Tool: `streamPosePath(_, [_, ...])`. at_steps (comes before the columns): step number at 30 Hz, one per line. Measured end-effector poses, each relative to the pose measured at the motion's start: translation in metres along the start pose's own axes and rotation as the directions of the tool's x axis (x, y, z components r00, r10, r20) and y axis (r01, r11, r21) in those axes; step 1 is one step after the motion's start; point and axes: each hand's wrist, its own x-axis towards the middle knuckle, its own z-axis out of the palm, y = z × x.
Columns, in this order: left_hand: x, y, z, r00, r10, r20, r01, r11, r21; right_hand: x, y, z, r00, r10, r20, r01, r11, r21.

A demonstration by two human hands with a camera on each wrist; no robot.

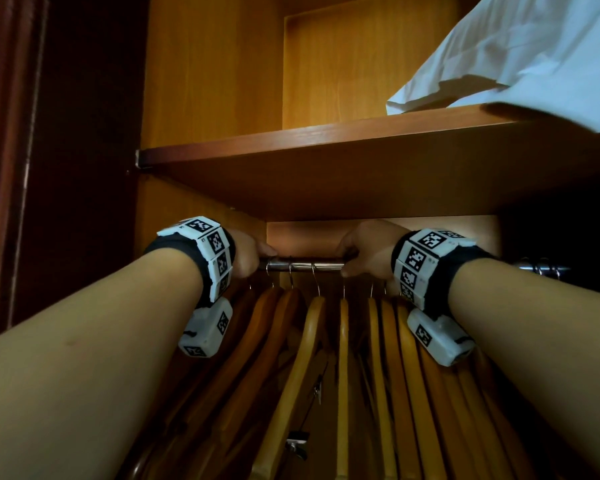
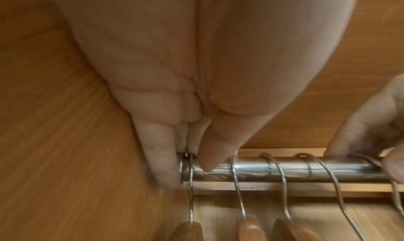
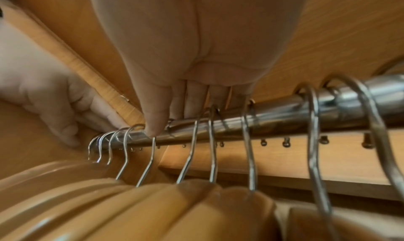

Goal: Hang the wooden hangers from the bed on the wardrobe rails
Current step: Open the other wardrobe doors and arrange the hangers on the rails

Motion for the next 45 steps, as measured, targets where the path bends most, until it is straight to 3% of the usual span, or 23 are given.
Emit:
streamPosePath(12, [-0.004,0.006,-0.004,0.998,0.001,0.058,-0.006,0.997,0.078,-0.002,0.01,-0.009,0.999,-0.006,-0.04,0.01,0.996,0.094])
streamPosePath(23, [-0.003,0.006,-0.002,0.999,0.005,0.042,-0.007,0.998,0.056,-0.019,0.034,-0.022,0.99,0.095,0.106,-0.094,0.995,-0.009])
streamPosePath(33, [0.001,0.006,-0.001,0.999,0.012,0.051,-0.019,0.99,0.14,-0.018,0.032,-0.018,0.994,0.083,0.073,-0.081,0.996,-0.04])
streamPosePath(45, [0.007,0.0,0.001,0.999,0.022,0.049,-0.026,0.997,0.073,-0.016,0.029,-0.015,0.997,0.053,0.052,-0.048,0.994,-0.1])
